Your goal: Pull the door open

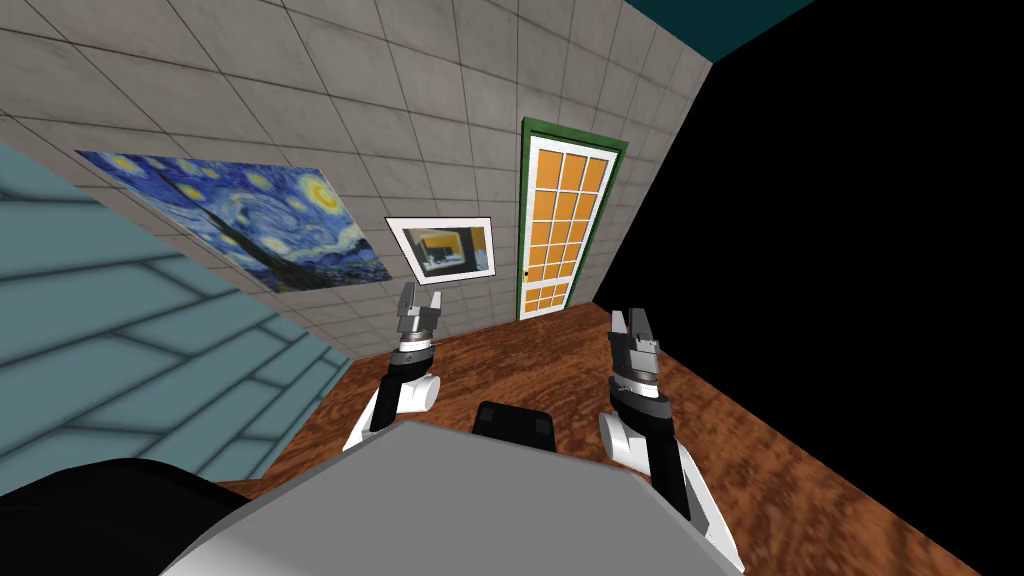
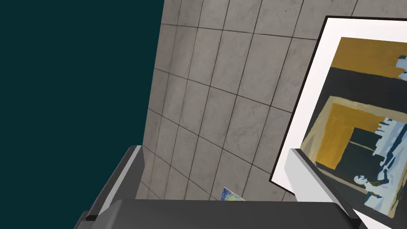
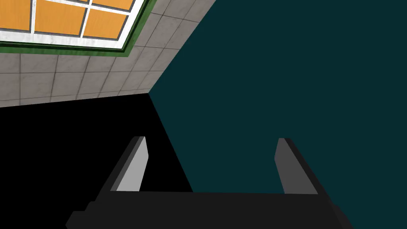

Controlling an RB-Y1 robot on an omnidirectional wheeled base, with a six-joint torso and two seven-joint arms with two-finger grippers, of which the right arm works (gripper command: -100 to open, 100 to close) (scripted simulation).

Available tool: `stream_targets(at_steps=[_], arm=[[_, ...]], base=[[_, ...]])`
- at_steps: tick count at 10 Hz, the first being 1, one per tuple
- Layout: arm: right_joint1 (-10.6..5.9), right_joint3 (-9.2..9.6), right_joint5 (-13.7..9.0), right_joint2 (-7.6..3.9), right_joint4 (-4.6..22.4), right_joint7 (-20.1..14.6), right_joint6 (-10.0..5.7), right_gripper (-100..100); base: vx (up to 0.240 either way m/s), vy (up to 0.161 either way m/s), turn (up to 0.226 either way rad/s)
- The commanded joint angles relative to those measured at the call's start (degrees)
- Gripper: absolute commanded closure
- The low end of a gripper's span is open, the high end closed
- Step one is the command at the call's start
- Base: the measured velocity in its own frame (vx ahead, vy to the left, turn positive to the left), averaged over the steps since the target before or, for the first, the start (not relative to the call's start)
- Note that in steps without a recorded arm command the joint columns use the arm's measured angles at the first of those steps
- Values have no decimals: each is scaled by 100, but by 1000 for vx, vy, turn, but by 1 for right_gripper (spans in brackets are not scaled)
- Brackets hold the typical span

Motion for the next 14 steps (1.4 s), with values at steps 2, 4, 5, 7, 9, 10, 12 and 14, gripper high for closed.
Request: stream_targets(at_steps=[2, 4, 5, 7, 9, 10, 12, 14], arm=[[-110, 61, -199, -69, 296, -268, -57, -100], [-199, 111, -361, -119, 537, -485, -104, -100], [-227, 127, -412, -133, 613, -553, -118, -100], [-312, 174, -565, -176, 841, -759, -162, -100], [-415, 232, -754, -224, 1121, -1012, -216, -100], [-451, 252, -818, -240, 1216, -1099, -235, -100], [-563, 315, -1022, -289, 1520, -1373, -293, -100], [-645, 361, -1171, -322, 1742, -1573, -336, -100]], base=[[95, -2, 135], [126, -34, 119], [116, -32, 89], [98, -37, 107], [108, -16, 128], [99, -11, 89], [129, -39, 143], [98, -50, 109]])
